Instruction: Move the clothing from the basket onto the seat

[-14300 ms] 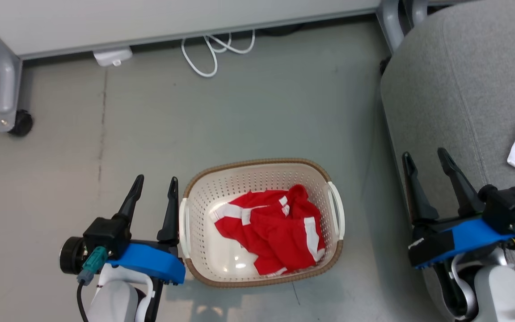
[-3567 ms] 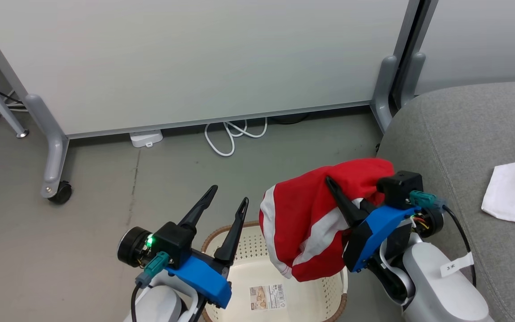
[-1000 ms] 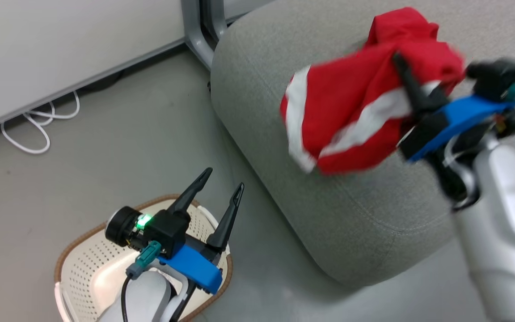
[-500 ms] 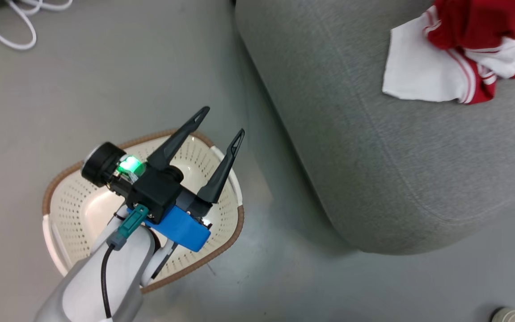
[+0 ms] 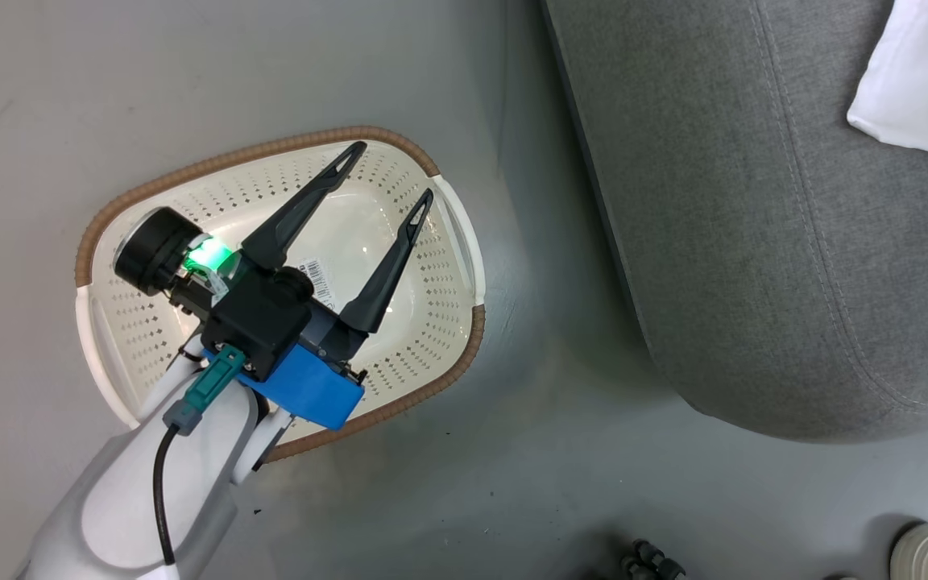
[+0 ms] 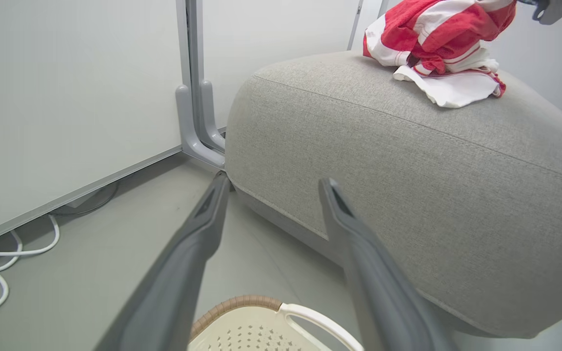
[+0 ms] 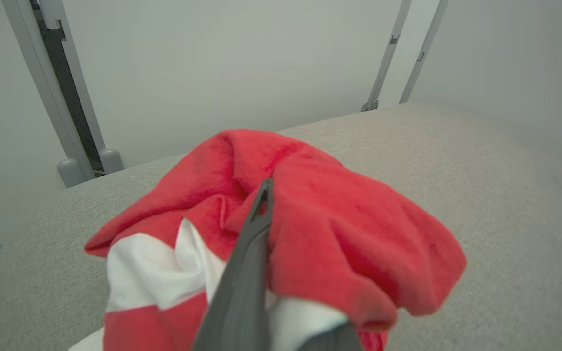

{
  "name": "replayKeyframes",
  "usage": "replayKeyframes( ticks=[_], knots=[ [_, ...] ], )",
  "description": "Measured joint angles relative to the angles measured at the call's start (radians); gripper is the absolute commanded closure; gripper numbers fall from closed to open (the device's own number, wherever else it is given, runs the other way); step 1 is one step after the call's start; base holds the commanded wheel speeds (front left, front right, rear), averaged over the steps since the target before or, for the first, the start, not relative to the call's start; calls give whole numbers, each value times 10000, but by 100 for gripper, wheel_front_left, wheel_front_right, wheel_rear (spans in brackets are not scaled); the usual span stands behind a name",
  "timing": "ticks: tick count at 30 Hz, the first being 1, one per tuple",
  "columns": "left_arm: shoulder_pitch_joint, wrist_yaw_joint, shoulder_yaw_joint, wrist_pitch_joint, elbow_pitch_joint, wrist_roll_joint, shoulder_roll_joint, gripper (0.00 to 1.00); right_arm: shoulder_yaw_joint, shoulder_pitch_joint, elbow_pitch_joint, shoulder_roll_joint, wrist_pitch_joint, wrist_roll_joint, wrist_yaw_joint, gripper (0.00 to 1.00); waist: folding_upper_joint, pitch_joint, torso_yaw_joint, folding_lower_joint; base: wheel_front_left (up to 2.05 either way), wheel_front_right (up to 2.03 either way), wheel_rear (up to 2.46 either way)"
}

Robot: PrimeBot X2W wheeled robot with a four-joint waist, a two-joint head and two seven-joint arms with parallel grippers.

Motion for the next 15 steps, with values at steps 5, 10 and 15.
replayKeyframes(
  ticks=[5,10,15],
  knots=[
    [-108,0,-2,0,8,-4,-15,0,94,-75,619,59,-314,-92,0,100,0,-41,2,0,0,0,0],
    [-119,0,-19,0,31,-35,-52,0,477,-370,1225,-54,-451,25,0,100,0,-211,-2,-1,0,0,0],
    [-119,0,-17,0,77,-75,-81,0,729,-506,1490,-136,-462,155,0,100,0,-290,19,-1,0,0,0]
  ],
)
